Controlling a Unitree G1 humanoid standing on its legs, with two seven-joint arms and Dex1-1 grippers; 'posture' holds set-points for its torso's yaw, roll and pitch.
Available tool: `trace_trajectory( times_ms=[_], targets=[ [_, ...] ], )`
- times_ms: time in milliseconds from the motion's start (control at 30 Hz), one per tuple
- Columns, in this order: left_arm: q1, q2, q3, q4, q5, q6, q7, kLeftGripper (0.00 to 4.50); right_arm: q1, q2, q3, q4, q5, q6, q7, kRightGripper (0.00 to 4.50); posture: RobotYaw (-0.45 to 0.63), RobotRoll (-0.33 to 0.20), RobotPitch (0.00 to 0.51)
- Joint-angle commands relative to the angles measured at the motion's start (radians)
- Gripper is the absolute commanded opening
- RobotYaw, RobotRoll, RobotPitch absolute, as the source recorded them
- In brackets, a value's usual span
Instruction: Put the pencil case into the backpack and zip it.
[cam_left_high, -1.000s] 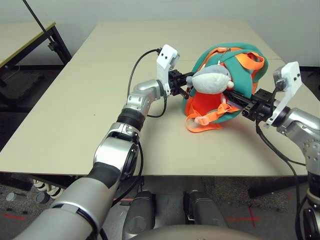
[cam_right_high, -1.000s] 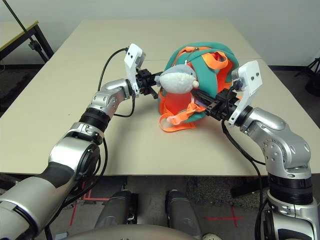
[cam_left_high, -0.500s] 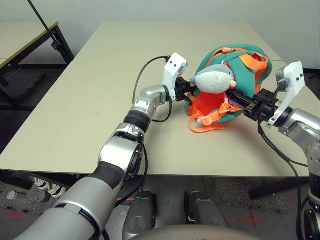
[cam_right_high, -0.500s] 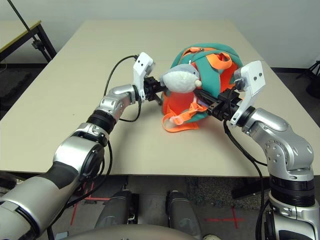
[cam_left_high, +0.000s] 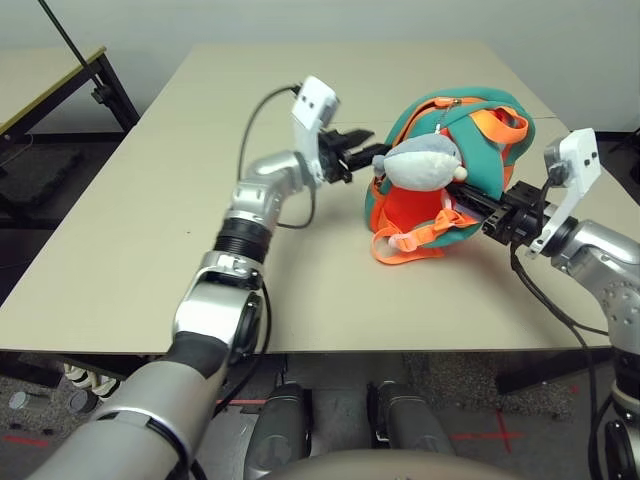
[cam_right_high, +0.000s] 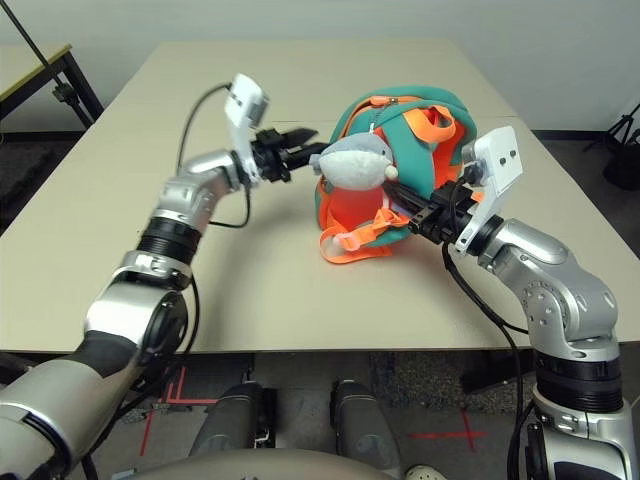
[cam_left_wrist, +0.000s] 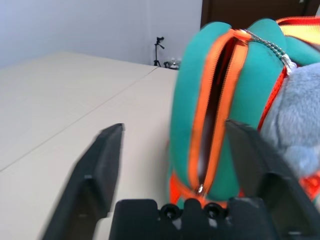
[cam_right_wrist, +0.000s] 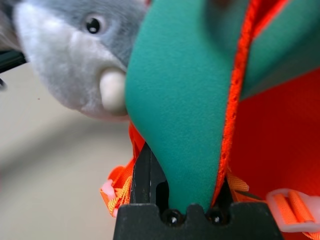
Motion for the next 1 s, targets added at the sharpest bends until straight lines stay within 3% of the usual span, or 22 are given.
trace_trajectory(
  times_ms=[33,167,367,567,700,833,1000],
  targets=[
    [0.009,0.045,0.003,-0.116,-0.059,0.08,-0.056,4.5,0.006,0.012,0.017,0.016,-0.008,-0.015,0.015,0.08,0.06,0.0,0.043],
    [0.038,0.166,-0.09,-0.357,-0.106,0.188,-0.206,4.5,-0.023,0.017,0.03,0.029,-0.016,-0.024,0.016,0.08,0.07,0.0,0.039],
    [0.031,0.172,-0.182,-0.482,-0.125,0.223,-0.244,4.5,-0.04,0.019,0.034,0.037,-0.025,-0.028,0.025,0.08,0.07,0.0,0.038],
    [-0.001,0.103,-0.246,-0.352,-0.058,0.098,-0.222,4.5,-0.054,0.022,0.039,0.032,-0.027,-0.025,0.026,0.08,0.07,0.0,0.04],
    [-0.047,0.033,-0.252,-0.181,0.015,-0.064,-0.184,4.5,-0.058,0.027,0.042,0.028,-0.029,-0.022,0.021,0.08,0.05,0.0,0.044],
    [-0.077,-0.033,-0.259,-0.06,0.041,-0.14,-0.182,4.5,-0.055,0.031,0.041,0.027,-0.035,-0.028,0.016,0.08,0.04,0.0,0.043],
    [-0.078,-0.076,-0.271,-0.02,0.041,-0.148,-0.221,4.5,-0.046,0.032,0.034,0.017,-0.034,-0.026,0.011,0.08,0.03,0.0,0.042]
  ],
)
